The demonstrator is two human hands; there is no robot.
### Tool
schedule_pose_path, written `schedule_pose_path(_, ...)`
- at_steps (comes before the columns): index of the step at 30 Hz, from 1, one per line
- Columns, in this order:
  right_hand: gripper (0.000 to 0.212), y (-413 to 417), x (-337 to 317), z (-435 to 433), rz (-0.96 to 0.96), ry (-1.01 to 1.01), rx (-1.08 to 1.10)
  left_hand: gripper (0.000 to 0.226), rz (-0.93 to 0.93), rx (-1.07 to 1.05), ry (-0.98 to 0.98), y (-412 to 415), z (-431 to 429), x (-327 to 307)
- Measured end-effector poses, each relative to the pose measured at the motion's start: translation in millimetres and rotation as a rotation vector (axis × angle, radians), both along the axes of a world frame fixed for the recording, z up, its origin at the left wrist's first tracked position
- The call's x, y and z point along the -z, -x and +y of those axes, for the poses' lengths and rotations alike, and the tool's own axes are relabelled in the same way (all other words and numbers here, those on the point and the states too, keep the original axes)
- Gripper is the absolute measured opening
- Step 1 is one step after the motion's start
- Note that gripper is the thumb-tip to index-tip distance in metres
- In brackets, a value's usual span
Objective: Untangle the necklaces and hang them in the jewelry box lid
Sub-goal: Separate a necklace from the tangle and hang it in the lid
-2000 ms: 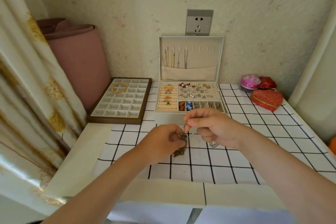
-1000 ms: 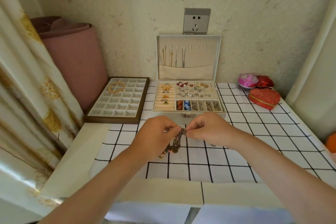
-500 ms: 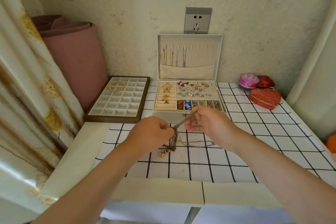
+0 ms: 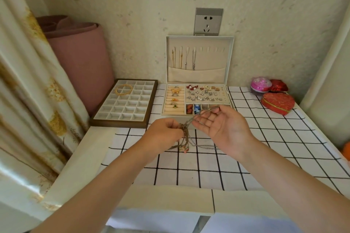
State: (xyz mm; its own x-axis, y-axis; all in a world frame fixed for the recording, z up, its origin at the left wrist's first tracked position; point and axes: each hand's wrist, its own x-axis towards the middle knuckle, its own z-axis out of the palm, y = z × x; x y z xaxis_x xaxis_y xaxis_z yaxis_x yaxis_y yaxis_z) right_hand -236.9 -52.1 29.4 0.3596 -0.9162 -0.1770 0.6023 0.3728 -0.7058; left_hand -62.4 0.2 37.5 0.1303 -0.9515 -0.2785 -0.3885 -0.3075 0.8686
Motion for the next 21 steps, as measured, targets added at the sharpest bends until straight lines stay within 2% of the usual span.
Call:
schedule_pose_path(3, 0.034, 1.1, -0.3, 1.8, -0.012, 0.008, -0.047, 0.02, -0.011, 0.032, -0.001, -4.0, -0.3, -0.7)
schedule_pose_path(8, 0.036, 7.3, -4.1, 0.7, 0.151, 0.047, -0.274, 0.046, -0.034, 0.133, -0.008, -14.8, 1.3, -1.8)
schedule_pose_path(9, 0.036, 9.7, -6.3, 1.4, 0.293, 0.124, -0.359, 0.047, -0.074, 0.18, -0.013, -17.1, 2.2, -3.8)
schedule_pose_path(12, 0.033, 12.4, -9.7, 9.2, 0.989, 0.517, -0.656, 0.044, -0.313, 0.412, -0.085, -26.4, 6.8, -9.2)
schedule_pose_path(13, 0.032, 11.9, -9.3, 12.3, 1.126, 0.564, -0.763, 0.041, -0.383, 0.476, -0.13, -28.8, 9.0, -10.2)
schedule_pose_path(16, 0.026, 9.1, -7.4, 20.4, 1.341, 0.561, -0.987, 0.025, -0.506, 0.556, -0.29, -34.4, 13.7, -8.9)
schedule_pose_path(18, 0.018, 8.3, -7.4, 21.1, 1.482, 0.614, -1.044, 0.014, -0.52, 0.605, -0.399, -37.1, 17.6, -10.6)
schedule_pose_path(21, 0.011, 6.3, -8.7, 20.7, 1.51, 0.634, -1.026, 0.023, -0.525, 0.653, -0.435, -44.6, 21.2, -14.4)
